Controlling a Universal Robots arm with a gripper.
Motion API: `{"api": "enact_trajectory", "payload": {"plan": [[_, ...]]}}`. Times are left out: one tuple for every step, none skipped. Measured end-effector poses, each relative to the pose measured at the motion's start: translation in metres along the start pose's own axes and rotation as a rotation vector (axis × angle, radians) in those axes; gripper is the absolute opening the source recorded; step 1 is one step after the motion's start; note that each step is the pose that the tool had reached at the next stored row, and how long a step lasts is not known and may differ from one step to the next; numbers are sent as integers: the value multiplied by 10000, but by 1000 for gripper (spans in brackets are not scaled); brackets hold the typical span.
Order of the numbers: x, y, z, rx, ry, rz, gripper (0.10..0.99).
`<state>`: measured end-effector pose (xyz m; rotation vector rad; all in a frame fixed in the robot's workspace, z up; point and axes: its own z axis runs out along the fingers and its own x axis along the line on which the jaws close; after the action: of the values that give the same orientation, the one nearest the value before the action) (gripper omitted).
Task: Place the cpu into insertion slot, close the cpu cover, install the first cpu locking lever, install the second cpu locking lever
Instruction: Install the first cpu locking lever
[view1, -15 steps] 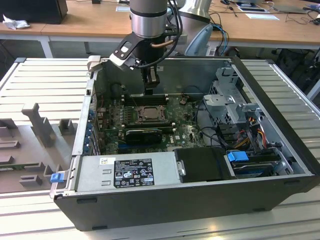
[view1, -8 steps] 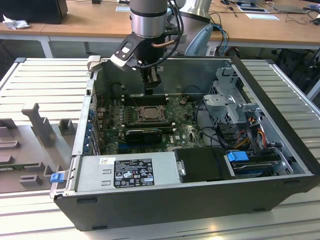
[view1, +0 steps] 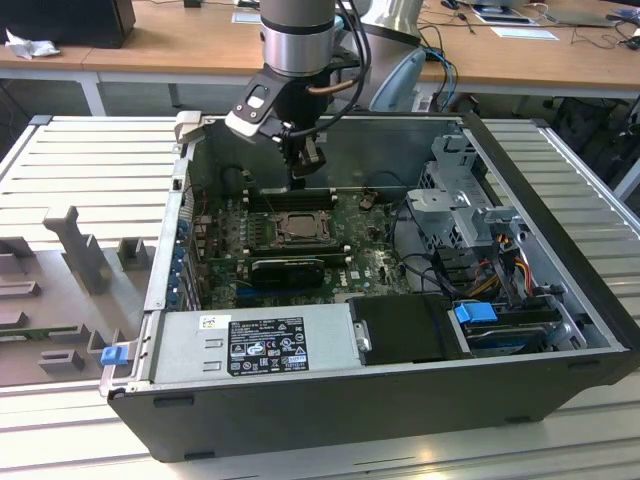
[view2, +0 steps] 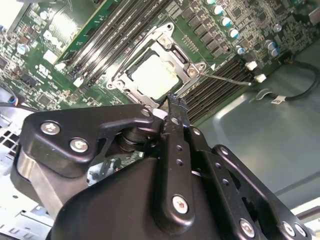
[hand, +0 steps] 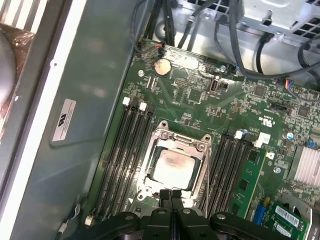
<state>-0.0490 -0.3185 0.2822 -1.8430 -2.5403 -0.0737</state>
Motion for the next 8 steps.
{"api": "enact_trajectory", "payload": {"plan": [[0, 0, 0, 5, 6, -162, 106], [0, 0, 0, 10, 12, -336, 106], [0, 0, 0, 13, 17, -458, 106], [0, 0, 0, 16, 19, -539, 106], [0, 0, 0, 20, 25, -689, 106], [0, 0, 0, 23, 28, -781, 106], [0, 0, 0, 25, 31, -844, 106], [0, 0, 0, 27, 33, -912, 106]]}}
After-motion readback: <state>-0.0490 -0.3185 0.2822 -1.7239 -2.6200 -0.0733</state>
